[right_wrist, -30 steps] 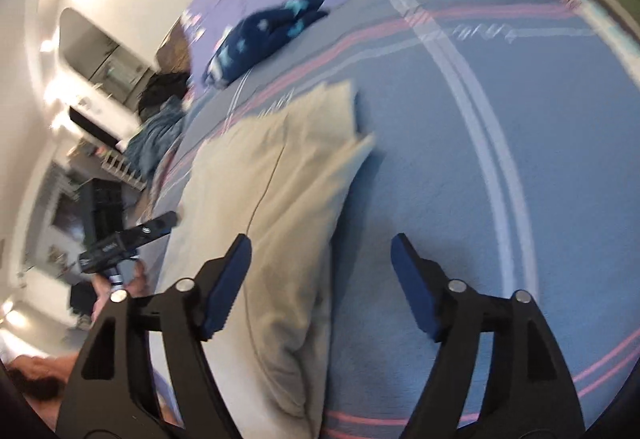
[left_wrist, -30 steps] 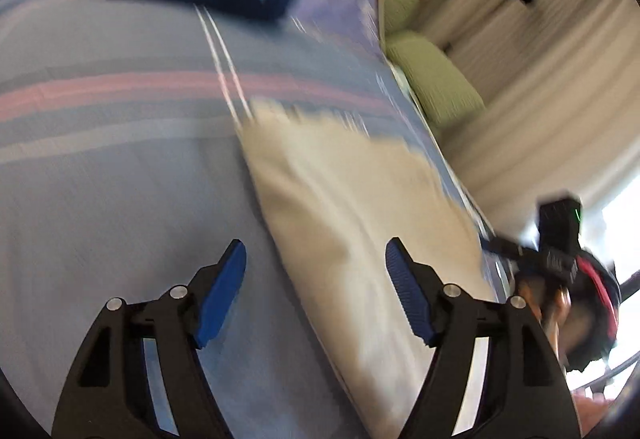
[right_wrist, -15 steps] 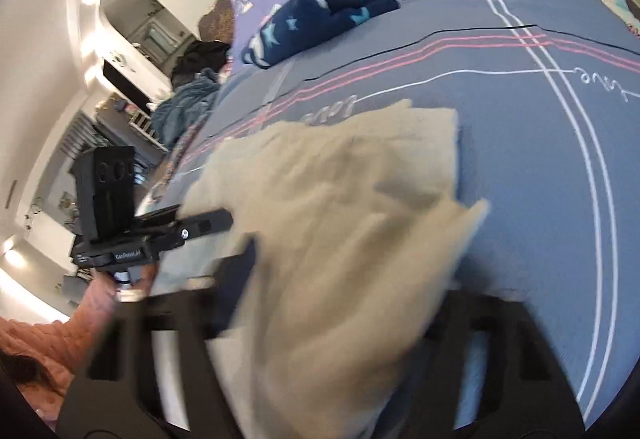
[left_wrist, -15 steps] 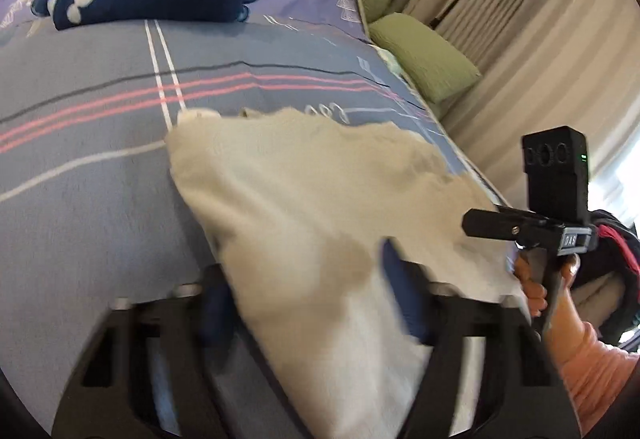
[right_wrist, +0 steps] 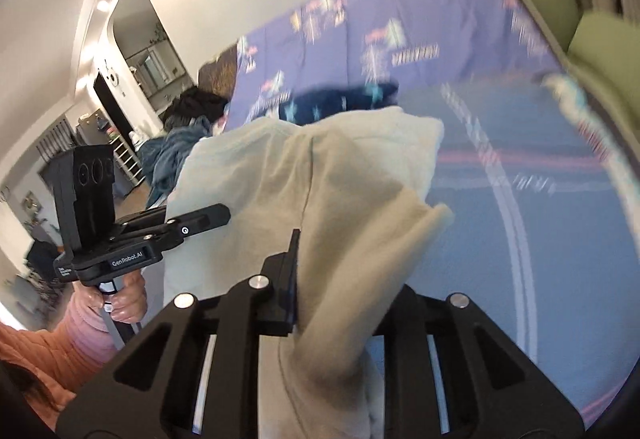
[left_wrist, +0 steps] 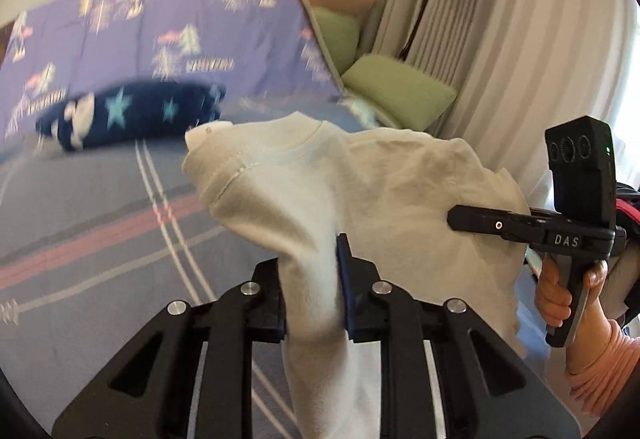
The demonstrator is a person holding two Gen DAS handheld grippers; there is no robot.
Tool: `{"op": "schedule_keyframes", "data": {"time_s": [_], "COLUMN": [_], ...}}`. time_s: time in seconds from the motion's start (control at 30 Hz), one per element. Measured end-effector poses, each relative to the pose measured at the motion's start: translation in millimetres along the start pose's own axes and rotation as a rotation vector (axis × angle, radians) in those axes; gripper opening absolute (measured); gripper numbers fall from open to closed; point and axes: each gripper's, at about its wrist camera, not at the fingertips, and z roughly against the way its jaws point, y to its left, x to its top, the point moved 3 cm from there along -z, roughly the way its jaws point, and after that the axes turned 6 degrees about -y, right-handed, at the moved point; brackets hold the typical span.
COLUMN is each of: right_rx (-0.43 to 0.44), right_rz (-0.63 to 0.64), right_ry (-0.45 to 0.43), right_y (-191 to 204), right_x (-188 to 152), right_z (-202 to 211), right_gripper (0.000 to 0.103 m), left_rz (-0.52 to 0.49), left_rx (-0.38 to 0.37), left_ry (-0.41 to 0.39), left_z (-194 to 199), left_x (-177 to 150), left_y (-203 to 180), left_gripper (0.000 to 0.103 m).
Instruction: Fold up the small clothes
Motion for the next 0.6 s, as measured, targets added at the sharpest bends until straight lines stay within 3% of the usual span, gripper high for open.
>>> {"op": "schedule_keyframes", "data": {"time_s": [0.2, 0.33, 0.6], "right_rx": [-0.093, -0.136, -0.206], "right_rz": [0.050, 0.043, -0.024], "right_ry": [-0.155, -0.200, -0.246], "right_y": [5.5, -11.2, -73.5], "right_x": [51.2, 93.2, 170.6], "right_z": [40.7, 47.0, 16.9], "right_gripper": [0.018, 0.018, 0.018], "left_rz": [-0.086, -0.150, -0.192], "left_rx": [-0.019, -0.002, 0.067], "left_ry": [-0.105, -0.150, -0.160], "left_z": [9.9, 0.0, -67.1], "left_x": [60.9, 102.1, 184.0], "left_y": [-32.9, -50.3, -61.0], "left_gripper": [0.020, 0.020, 0.019]}}
